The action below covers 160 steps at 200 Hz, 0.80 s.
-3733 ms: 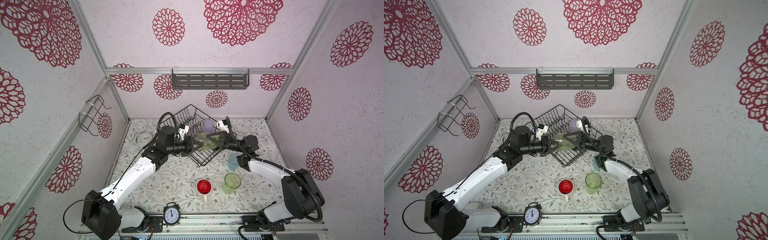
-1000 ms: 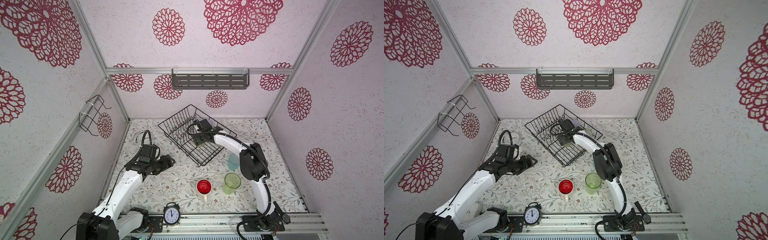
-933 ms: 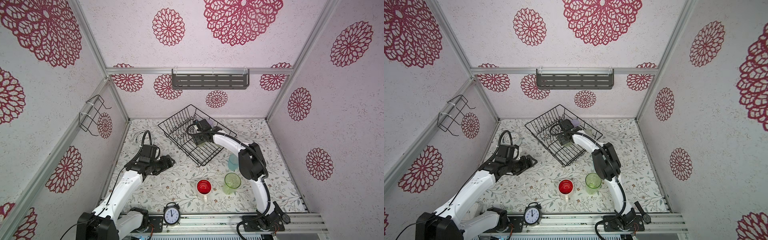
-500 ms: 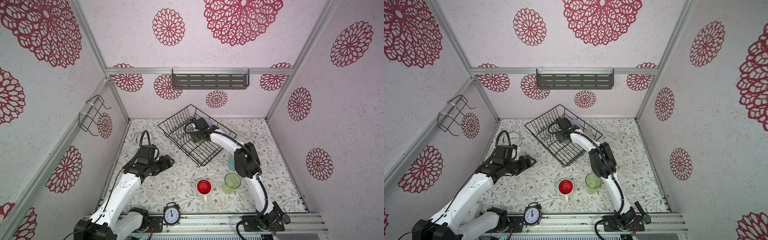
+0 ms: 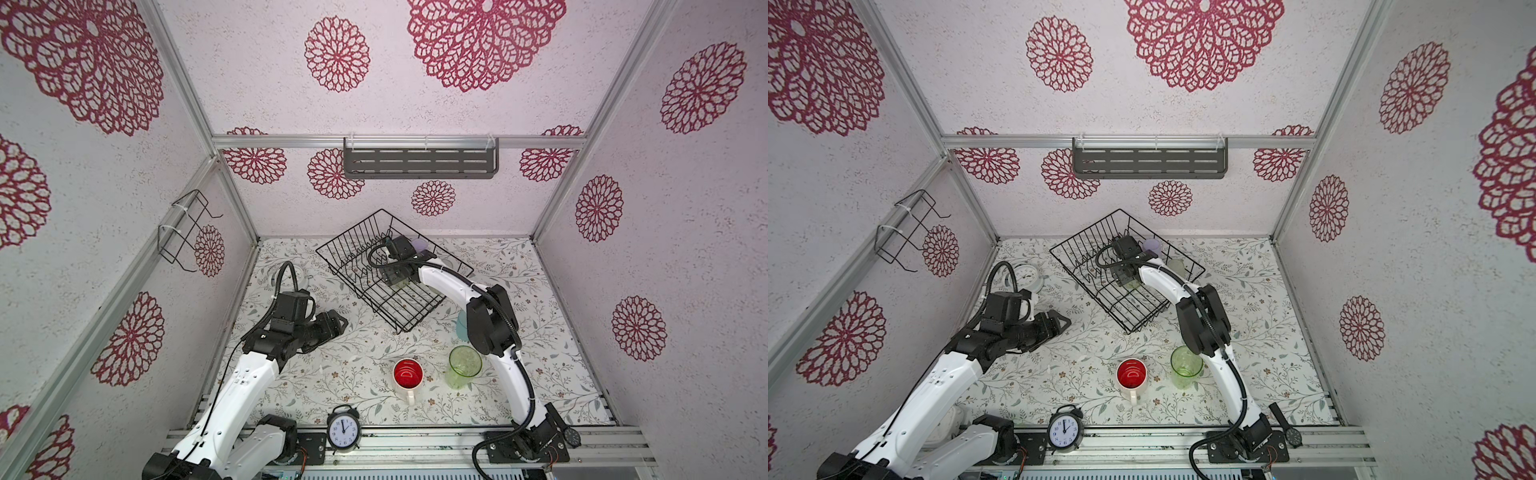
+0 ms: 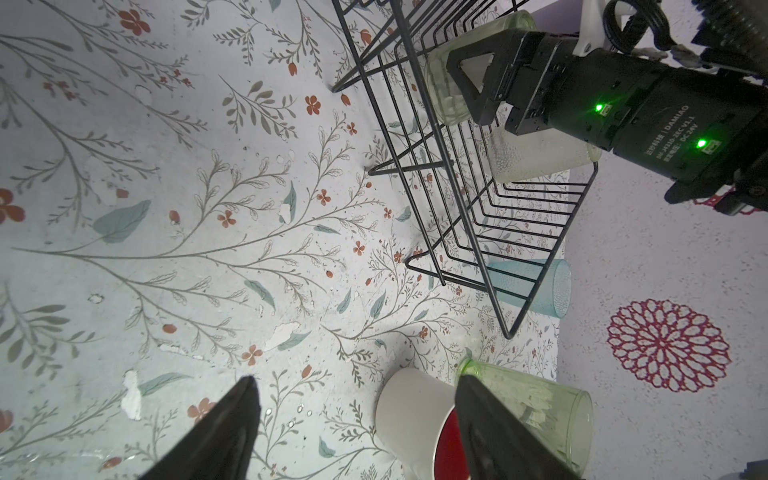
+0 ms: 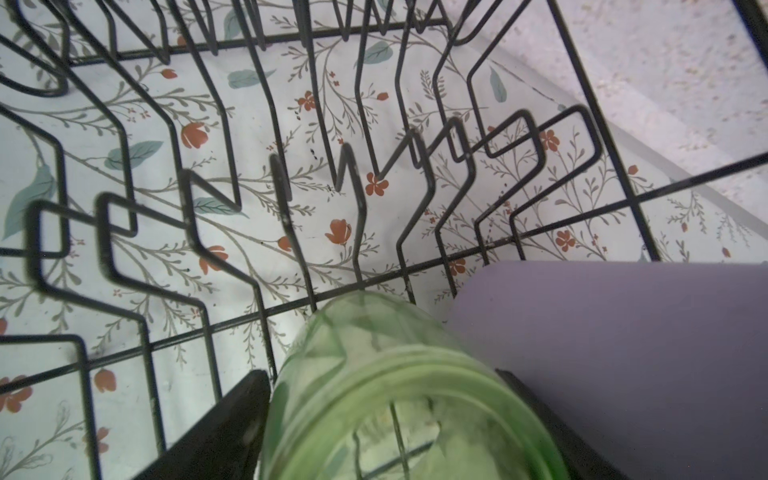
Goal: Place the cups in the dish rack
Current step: 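Lower the clear green cup upright into the rack and open the right gripper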
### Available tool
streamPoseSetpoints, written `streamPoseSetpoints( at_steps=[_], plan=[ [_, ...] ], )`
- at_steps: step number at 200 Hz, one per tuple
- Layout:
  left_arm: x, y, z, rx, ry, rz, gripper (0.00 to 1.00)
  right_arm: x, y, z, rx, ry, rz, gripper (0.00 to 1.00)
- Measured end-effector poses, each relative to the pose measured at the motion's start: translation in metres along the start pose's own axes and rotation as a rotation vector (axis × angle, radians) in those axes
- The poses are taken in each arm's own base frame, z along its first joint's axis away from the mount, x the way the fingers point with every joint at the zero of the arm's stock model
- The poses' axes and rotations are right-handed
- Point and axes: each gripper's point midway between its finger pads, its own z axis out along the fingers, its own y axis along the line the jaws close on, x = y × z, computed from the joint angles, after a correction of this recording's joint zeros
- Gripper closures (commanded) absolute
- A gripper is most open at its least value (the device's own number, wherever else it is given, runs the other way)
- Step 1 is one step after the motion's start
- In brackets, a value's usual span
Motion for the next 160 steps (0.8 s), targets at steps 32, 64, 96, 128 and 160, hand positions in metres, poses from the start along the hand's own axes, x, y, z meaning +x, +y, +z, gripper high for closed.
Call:
streamPoseSetpoints(
  at_steps=[32, 64, 96, 128, 160],
  plan=[
    [0.002, 0.002, 0.000, -0.007, 0.008, -0.005, 0.22, 0.000, 0.001, -0.002, -0.008, 0.004, 0.000, 0.11],
    [0.005, 0.004, 0.000, -0.018, 0.021, -0.012, 0.22, -0.009, -0.001, -0.019, -0.021, -0.015, 0.006, 0.11],
    [0.006, 0.002, -0.004, -0.005, 0.016, -0.013, 0.22, -0.019, 0.001, -0.058, -0.079, -0.046, 0.030, 0.11],
    [0.003, -0.017, -0.013, 0.098, -0.015, -0.001, 0.24, -0.023, -0.002, -0.118, -0.135, -0.105, 0.068, 0.10],
    [0.008, -0.041, -0.023, 0.218, -0.023, 0.038, 0.25, -0.012, -0.014, -0.172, -0.131, -0.186, 0.112, 0.01]
  ],
)
